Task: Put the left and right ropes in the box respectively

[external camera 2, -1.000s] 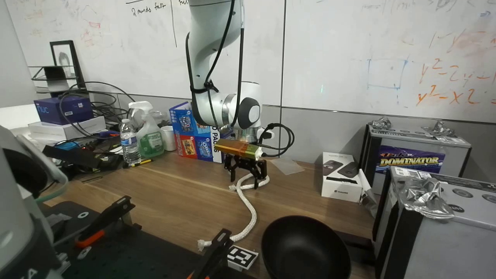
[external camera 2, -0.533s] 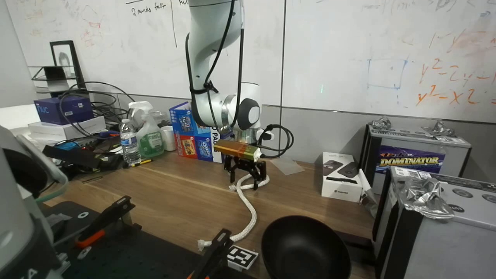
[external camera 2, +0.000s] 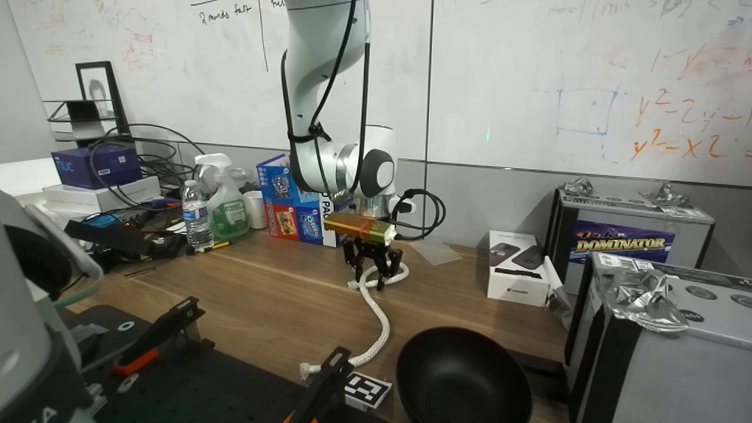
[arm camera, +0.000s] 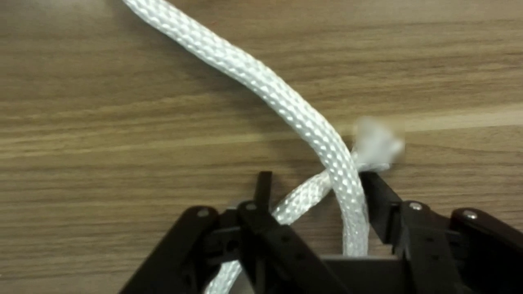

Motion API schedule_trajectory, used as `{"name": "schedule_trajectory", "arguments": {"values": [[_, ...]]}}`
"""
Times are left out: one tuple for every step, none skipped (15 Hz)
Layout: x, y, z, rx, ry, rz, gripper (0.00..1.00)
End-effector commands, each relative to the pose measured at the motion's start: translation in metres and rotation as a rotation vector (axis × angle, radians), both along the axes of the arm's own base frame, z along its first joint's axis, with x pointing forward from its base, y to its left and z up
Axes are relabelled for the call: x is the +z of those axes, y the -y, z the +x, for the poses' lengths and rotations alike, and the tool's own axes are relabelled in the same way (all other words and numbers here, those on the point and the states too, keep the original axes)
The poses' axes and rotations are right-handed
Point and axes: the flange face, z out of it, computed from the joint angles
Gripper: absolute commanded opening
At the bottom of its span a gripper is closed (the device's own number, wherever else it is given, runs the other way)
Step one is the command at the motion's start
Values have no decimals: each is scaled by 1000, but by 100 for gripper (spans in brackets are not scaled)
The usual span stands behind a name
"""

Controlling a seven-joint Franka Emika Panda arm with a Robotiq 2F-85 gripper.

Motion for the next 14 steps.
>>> {"name": "schedule_trajectory", "arguments": {"values": [[2,-2,2,-17,17,6,28],[3,-2,2,-17,14,5,21],[4,-1,3,-17,10,7,12],[6,0,3,-17,9,6,9],[9,2,4,-17,8,5,7],[17,2,6,-13,13,4,4],[25,2,7,-7,18,7,6],[38,1,10,3,21,8,9],[54,1,13,8,29,2,9],[73,-1,16,14,36,4,9],[96,-4,20,24,42,6,9],[114,-8,23,31,51,8,9],[134,-12,27,38,60,11,9],[158,-17,32,40,69,14,9]]}}
